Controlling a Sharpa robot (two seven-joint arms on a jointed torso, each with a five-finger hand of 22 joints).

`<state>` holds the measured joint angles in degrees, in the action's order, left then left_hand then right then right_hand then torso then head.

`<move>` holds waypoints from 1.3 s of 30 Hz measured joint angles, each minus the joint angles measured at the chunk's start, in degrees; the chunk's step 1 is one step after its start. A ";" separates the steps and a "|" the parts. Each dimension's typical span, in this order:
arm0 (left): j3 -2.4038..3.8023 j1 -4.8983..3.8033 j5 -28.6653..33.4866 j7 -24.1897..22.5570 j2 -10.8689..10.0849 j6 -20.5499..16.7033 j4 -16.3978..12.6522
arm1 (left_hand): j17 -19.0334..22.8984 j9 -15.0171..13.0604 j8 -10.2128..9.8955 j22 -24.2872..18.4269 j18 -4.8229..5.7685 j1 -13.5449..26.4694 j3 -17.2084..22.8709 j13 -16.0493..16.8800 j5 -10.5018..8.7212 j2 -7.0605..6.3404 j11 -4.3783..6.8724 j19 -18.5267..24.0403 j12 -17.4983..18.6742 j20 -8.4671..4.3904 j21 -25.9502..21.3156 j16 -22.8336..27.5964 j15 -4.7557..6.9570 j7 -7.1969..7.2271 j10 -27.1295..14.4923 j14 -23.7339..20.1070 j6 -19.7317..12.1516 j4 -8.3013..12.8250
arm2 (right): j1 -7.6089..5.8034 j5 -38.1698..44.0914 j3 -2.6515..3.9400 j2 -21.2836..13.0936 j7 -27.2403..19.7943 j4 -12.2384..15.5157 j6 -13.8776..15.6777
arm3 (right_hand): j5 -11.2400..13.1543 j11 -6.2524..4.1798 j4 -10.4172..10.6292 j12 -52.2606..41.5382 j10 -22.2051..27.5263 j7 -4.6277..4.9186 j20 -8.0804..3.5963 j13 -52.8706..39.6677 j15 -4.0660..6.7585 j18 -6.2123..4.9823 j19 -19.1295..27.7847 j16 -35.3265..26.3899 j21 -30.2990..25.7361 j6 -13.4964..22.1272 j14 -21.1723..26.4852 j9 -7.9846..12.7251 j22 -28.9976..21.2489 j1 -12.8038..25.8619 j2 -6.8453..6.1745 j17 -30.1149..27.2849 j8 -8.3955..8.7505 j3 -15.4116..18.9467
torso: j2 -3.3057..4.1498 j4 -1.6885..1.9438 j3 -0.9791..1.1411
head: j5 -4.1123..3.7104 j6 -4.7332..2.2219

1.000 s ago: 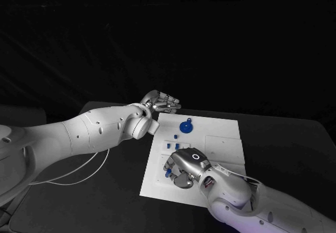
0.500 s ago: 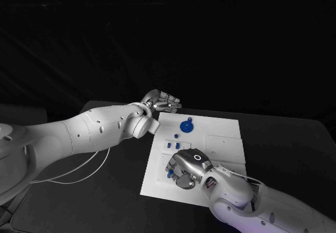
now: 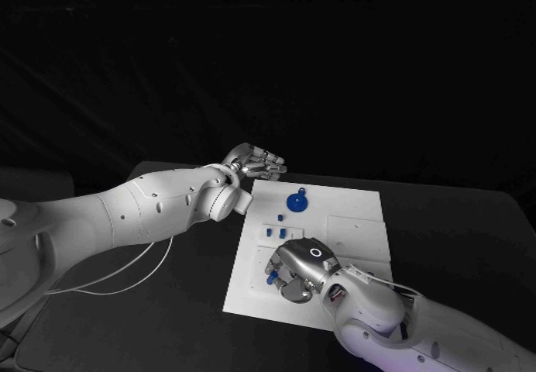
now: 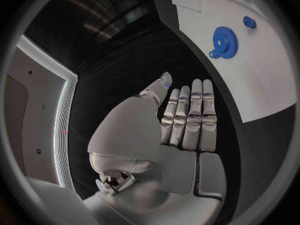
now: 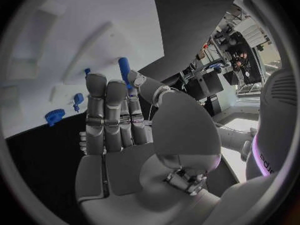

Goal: Assemble the parts on the task board

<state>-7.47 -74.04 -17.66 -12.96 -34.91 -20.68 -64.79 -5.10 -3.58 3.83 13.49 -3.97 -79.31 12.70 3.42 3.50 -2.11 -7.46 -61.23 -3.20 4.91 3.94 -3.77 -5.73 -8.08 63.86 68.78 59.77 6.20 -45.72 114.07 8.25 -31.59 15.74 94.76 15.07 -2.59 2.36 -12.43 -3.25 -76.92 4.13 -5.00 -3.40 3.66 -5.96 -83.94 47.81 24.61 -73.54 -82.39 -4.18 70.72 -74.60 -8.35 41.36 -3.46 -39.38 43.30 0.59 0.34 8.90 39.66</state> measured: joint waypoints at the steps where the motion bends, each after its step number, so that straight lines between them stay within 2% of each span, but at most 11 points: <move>1: 0.00 0.00 0.00 0.01 0.00 0.01 0.00 | 0.00 0.00 0.00 0.00 0.00 0.00 0.00 0.00 0.00 0.00 0.00 0.00 0.00 0.00 0.00 0.00 0.00 0.00 0.00 0.00 0.00 0.00 | 0.00 0.03 0.00 -0.01 0.03 0.00 0.00 | -0.07 0.00 0.00 0.04 0.00 0.00 0.00 0.00 0.00 0.00 0.00 0.00 0.00 0.00 0.00 0.00 0.00 0.00 0.00 0.00 0.00 0.00 | 0.00 0.00 -0.01 | -0.01 0.01; 23: 0.00 0.00 -0.21 0.17 -0.16 0.15 0.00 | 0.00 0.00 0.00 -0.15 0.00 0.00 0.00 0.00 0.00 0.00 0.00 0.00 0.00 0.00 0.00 0.00 0.00 0.00 0.00 0.00 0.00 0.00 | 0.08 1.35 0.03 -0.69 1.56 0.66 0.63 | -0.07 0.00 -0.32 0.09 0.00 -0.01 0.01 0.00 -0.01 -0.04 0.01 0.00 0.00 0.02 -0.01 -0.03 0.48 -0.14 0.13 0.11 0.03 0.01 | 0.01 -0.04 0.01 | -0.19 -0.12; 39: 0.00 0.00 -0.35 0.23 -0.07 0.21 0.06 | 0.00 0.00 0.00 -0.15 0.00 0.00 0.00 0.00 0.00 0.00 0.00 0.00 0.00 0.00 0.00 0.00 0.00 0.00 0.00 0.00 0.00 0.00 | 0.03 1.33 0.07 -0.81 1.57 0.56 -1.57 | -0.02 0.01 -0.27 -0.03 0.00 -0.03 0.01 0.00 -0.02 -0.06 0.01 -0.21 0.00 0.05 -0.01 -0.04 0.69 -0.14 0.12 0.15 0.06 -0.03 | -0.01 -0.03 -0.04 | -0.19 0.21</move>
<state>-7.47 -74.04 -18.01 -12.73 -34.98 -20.47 -64.74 -5.10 -3.58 3.83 13.34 -3.97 -79.31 12.70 3.42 3.50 -2.11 -7.46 -61.23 -3.20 4.91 3.94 -3.77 -5.73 -8.08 63.86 68.78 59.77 6.20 -45.69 115.40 8.31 -32.40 17.31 95.32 13.50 -2.61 2.36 -12.70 -3.28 -76.93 4.10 -4.99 -3.41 3.65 -6.02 -83.94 47.59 24.61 -73.48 -82.40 -4.23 71.41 -74.74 -8.23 41.52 -3.39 -39.41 43.29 0.56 0.30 8.71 39.86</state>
